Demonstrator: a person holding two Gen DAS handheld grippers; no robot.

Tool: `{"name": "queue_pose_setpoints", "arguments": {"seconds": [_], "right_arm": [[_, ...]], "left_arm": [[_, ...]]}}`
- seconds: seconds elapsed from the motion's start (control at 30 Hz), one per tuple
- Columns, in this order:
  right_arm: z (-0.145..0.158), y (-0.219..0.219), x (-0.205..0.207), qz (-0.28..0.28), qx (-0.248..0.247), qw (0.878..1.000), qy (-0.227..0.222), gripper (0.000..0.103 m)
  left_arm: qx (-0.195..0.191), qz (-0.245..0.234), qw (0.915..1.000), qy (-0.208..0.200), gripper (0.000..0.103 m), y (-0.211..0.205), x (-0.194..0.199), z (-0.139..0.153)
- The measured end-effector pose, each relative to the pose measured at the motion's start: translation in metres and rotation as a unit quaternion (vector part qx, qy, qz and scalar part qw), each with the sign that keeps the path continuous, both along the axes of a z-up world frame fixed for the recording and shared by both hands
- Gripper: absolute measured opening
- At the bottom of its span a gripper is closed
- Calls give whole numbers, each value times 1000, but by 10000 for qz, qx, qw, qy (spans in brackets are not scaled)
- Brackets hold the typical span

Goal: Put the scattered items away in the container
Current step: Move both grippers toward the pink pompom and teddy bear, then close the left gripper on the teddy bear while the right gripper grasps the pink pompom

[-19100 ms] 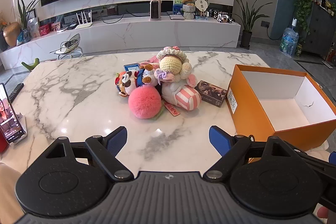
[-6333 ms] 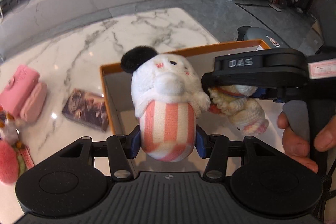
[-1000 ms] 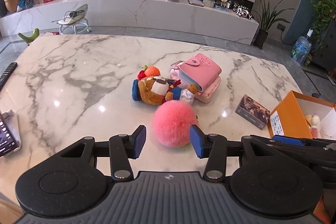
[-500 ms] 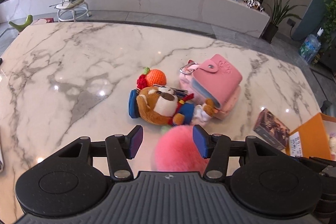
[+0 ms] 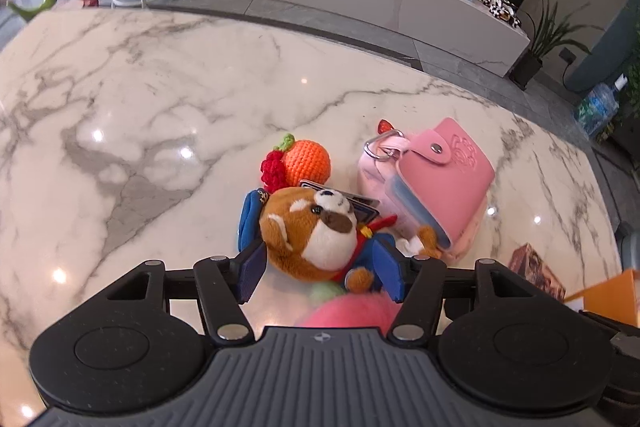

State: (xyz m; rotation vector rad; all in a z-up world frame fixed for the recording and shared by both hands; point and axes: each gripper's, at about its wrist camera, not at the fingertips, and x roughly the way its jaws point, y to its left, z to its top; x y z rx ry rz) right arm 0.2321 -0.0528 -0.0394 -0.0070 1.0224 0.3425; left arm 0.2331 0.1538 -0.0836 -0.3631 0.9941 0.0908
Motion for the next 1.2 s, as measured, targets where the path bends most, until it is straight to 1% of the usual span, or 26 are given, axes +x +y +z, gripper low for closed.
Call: {"name": "queue_pose_setpoints", "arguments": {"seconds": [0.1, 0.27, 0.33, 0.4, 0.47, 0.5, 0.6, 0.67, 0.7, 0.73, 0.77, 0.83, 0.87, 0.93, 1.0, 1.07, 1.17, 1.2], "right_arm": [[-1, 9, 7, 134, 49, 9999, -33, 58], [-4, 16, 15, 272, 13, 9996, -67, 58], [-3, 15, 16, 336, -90, 9991, -245, 58], [-5, 14, 19, 391, -321, 9976, -483, 67], [-9, 14, 24, 395, -571, 9954, -654, 67], [-11, 14, 26, 401, -606, 9952, -663, 67], [-13, 14, 31, 417, -421, 9965, -589, 67], [-12, 18, 30, 493, -388, 9957, -682, 67], [-12, 22, 28, 574, -424, 9948, -721, 66], [-13, 26, 26, 649, -502, 9939, -737, 65], [-15, 30, 25, 699, -592, 9931, -729, 62], [-17, 32, 22, 707, -625, 9934, -658, 59], [-17, 32, 21, 695, -610, 9940, -587, 56], [-18, 30, 19, 624, -563, 9955, -440, 48], [-17, 27, 15, 561, -545, 9963, -357, 32], [-13, 24, 10, 543, -478, 9969, -299, 31], [-2, 21, 3, 583, -133, 9981, -151, 34], [2, 20, 1, 606, -3, 9981, -96, 41]], "left_arm": [[-158, 90, 9998, 57, 70, 6, 8, -6], [-230, 56, 9996, 146, 70, 6, 17, -16], [-297, 86, 9993, 197, 73, 6, 19, -23], [-404, 135, 9989, 195, 74, 9, 21, -25], [-518, 176, 9983, 208, 74, 11, 24, -27], [-562, 198, 9980, 222, 75, 12, 25, -28], [-629, 240, 9974, 249, 76, 12, 28, -30], [-625, 249, 9974, 245, 76, 11, 29, -30], [-622, 255, 9974, 239, 76, 11, 29, -31], [-614, 252, 9975, 220, 74, 11, 29, -31], [-592, 241, 9978, 190, 72, 11, 29, -30], [-564, 195, 9982, 104, 64, 11, 28, -28], [-595, 222, 9980, 54, 62, 13, 27, -27], [-634, 223, 9977, 0, 53, 16, 26, -25], [-580, 193, 9981, -61, 52, 17, 23, -22], [-484, 181, 9986, -91, 51, 17, 19, -18], [-306, 171, 9993, -161, 50, 19, 10, -11], [-238, 179, 9994, -178, 49, 21, 7, -9]]}}
